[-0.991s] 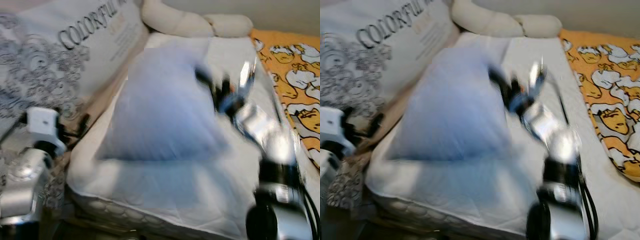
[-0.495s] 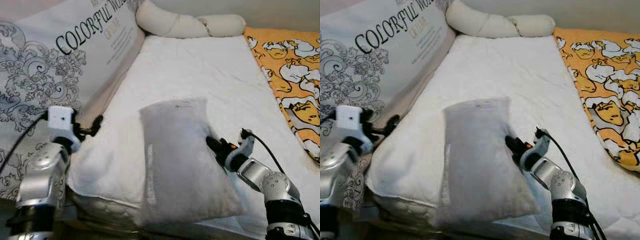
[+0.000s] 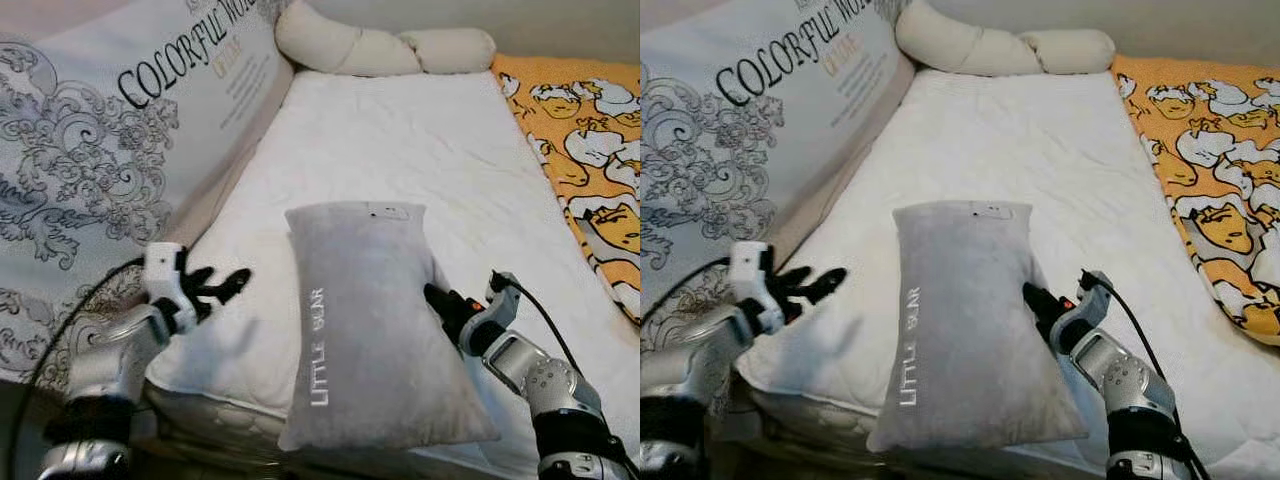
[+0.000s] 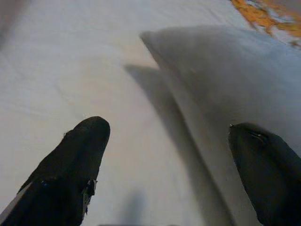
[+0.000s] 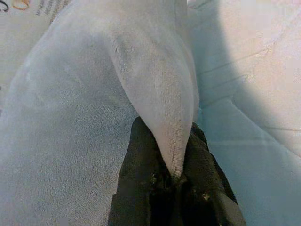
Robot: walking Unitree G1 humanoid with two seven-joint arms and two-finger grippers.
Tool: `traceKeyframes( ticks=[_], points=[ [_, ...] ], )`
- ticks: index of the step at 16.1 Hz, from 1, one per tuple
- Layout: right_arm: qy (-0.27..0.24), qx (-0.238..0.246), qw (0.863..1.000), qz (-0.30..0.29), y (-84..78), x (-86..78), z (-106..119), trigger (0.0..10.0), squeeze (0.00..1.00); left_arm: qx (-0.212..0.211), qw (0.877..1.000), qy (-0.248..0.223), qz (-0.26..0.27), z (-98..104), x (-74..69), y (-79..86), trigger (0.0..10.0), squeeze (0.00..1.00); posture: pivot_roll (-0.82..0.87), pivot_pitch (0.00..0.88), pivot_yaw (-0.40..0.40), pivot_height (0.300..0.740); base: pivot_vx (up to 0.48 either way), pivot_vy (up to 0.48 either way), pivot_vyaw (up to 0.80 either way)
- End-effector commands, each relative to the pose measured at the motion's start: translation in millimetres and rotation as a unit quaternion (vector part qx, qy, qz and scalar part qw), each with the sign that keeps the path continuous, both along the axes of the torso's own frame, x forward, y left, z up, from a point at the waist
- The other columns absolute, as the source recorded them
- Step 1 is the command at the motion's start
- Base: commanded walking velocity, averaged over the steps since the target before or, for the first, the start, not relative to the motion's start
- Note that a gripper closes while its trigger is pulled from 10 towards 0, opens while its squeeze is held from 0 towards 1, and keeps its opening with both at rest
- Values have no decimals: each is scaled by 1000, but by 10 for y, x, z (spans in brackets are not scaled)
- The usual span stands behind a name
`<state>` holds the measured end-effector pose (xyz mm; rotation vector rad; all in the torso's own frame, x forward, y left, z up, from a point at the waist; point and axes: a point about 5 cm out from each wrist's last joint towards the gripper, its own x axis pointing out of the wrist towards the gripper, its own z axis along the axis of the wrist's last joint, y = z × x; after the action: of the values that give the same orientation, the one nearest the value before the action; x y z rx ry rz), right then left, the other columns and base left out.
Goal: Clean up the room
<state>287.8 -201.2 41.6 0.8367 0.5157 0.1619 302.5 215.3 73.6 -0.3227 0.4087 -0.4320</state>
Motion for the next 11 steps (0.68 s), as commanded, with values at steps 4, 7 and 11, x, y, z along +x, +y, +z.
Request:
traceKeyframes(
  ticks=[4,7,11],
  points=[
    [-20,1,1000,-6,-12,13,14,0,0,-35,995,63,-73,-175,63,-314,10000,1000,60,0,91,740,0,0,0],
    [-31,2,999,-9,6,39,30,0,0,-13,993,100,-64,-326,79,-383,10000,1000,41,0,109,740,0,0,0],
    [-35,8,999,-6,43,49,30,0,0,-6,990,98,-100,-365,105,-602,10000,1000,32,0,112,740,0,0,0]
  ],
)
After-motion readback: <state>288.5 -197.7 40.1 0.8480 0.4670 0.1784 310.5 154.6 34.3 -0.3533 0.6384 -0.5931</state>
